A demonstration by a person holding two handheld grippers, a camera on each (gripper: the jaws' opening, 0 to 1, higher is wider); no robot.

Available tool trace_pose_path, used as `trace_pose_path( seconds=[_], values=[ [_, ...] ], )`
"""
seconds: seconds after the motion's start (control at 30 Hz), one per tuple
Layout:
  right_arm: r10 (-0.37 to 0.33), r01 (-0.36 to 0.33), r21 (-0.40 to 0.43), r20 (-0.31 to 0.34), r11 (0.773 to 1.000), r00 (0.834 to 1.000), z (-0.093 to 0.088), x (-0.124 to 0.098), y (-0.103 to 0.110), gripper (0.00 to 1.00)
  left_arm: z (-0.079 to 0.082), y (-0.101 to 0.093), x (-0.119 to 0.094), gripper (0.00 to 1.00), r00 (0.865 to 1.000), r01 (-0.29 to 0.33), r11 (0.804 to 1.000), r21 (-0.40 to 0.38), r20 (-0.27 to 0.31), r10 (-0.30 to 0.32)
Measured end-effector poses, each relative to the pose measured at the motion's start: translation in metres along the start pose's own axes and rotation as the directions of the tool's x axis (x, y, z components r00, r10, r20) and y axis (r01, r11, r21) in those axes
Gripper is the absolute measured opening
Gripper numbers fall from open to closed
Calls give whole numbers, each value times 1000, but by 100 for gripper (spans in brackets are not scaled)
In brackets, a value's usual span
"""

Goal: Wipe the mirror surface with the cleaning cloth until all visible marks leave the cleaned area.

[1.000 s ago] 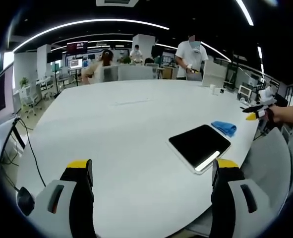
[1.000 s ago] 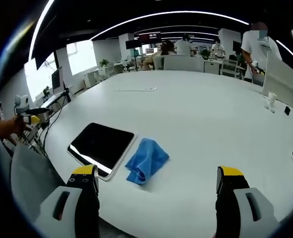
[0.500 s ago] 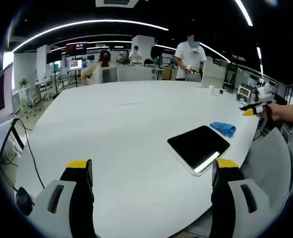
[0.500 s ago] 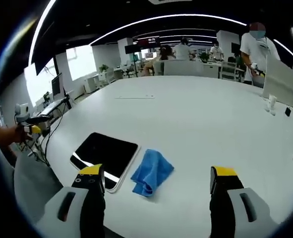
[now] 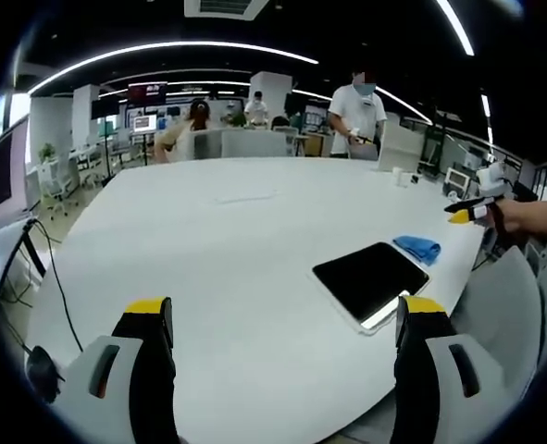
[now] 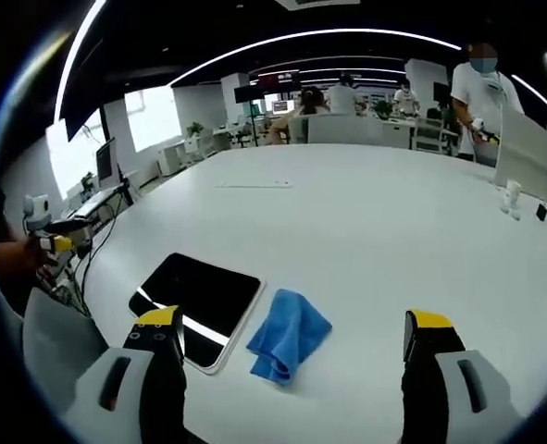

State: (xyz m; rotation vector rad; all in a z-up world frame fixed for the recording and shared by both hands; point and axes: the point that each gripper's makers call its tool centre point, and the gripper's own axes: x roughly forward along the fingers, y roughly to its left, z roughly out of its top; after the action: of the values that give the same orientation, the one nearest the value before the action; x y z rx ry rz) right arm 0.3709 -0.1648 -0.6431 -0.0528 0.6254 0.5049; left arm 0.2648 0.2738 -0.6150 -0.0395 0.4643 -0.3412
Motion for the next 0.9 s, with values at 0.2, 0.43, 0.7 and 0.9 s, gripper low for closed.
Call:
trace_pose_path(
  seconds=[0.2,0.43,0.7,0.9],
  values=[
    [7,-7,3,-43,1000,999,0,26,10,64,-5,-8,2,99,1000,6,999,-32,0,-6],
    [-29,26,-18,-176,999,984,-30,63,6,35,-9,-17,5,99,999,30,1000,4,-22,-30],
    [-73,73,-11,-275,997,959,-54,79,-2,16,-7,-20,5,99,999,33,999,-8,-12,-33],
    [-65,65,-9,-323,998,944,-59,85,5,11,-8,-21,5,99,999,36,999,-9,-19,-36]
  ],
)
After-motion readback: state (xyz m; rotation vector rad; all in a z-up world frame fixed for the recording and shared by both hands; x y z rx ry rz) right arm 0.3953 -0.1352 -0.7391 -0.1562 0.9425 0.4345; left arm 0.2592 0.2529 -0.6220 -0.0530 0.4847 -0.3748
